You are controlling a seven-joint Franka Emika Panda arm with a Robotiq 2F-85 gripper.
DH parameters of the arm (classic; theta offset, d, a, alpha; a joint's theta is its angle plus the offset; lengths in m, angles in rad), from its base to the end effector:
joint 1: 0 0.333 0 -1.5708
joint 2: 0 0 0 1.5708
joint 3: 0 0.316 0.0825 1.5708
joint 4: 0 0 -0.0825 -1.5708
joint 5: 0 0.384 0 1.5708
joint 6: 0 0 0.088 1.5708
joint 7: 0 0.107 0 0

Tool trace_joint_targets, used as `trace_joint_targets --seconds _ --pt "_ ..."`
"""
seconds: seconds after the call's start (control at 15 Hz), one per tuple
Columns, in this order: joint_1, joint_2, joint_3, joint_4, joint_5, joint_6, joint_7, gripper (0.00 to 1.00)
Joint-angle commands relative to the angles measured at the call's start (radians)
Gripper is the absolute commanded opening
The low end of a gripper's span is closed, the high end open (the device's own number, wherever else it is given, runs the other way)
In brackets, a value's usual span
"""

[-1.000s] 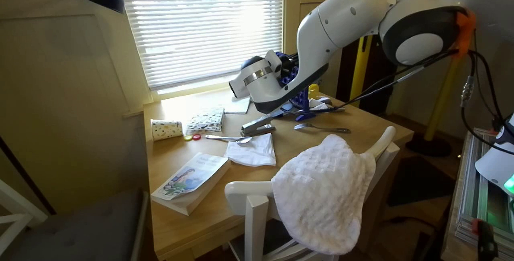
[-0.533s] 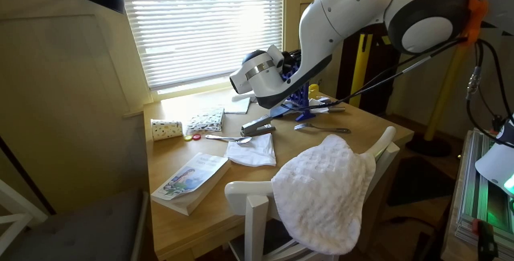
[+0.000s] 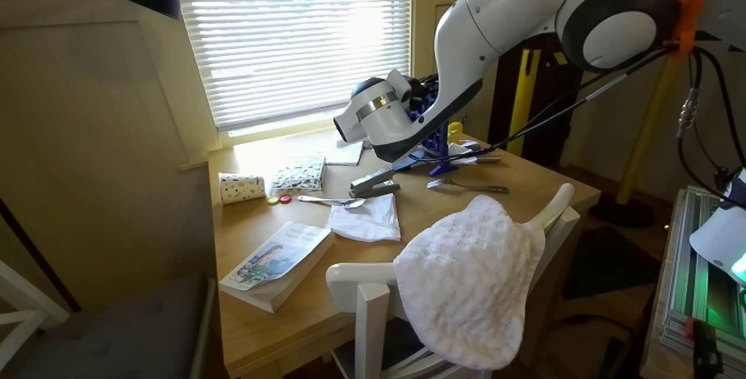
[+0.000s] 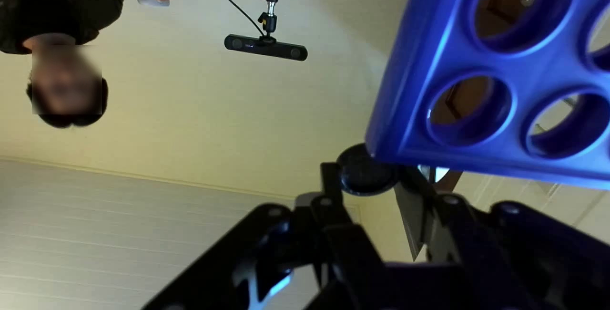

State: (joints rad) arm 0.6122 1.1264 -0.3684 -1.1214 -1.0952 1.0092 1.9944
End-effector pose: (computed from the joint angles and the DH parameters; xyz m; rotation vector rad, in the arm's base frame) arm 0.6586 0.1315 0.2242 0.8881 -1.0482 0.9585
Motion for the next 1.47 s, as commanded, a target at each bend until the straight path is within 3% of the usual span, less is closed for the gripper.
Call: trace_joint_targets --seconds 0.0,0.6,1.27,1.33,1.4 --pt "-0.069 -0.001 0.112 0.047 -0.103 -0.046 0.005 0.10" --pt "-0.128 0.031 0.246 0.120 -0.218 -0.071 -0.013 0.10" --pt "-0.136 0.046 0.289 0.124 -0.205 -0.083 -0.012 0.10" --pt "-0.138 0.045 0.292 0.124 -0.204 -0.082 -0.011 0.60" --pt "-0.139 0.044 0.294 0.122 -0.203 -0.084 -0.011 0.61"
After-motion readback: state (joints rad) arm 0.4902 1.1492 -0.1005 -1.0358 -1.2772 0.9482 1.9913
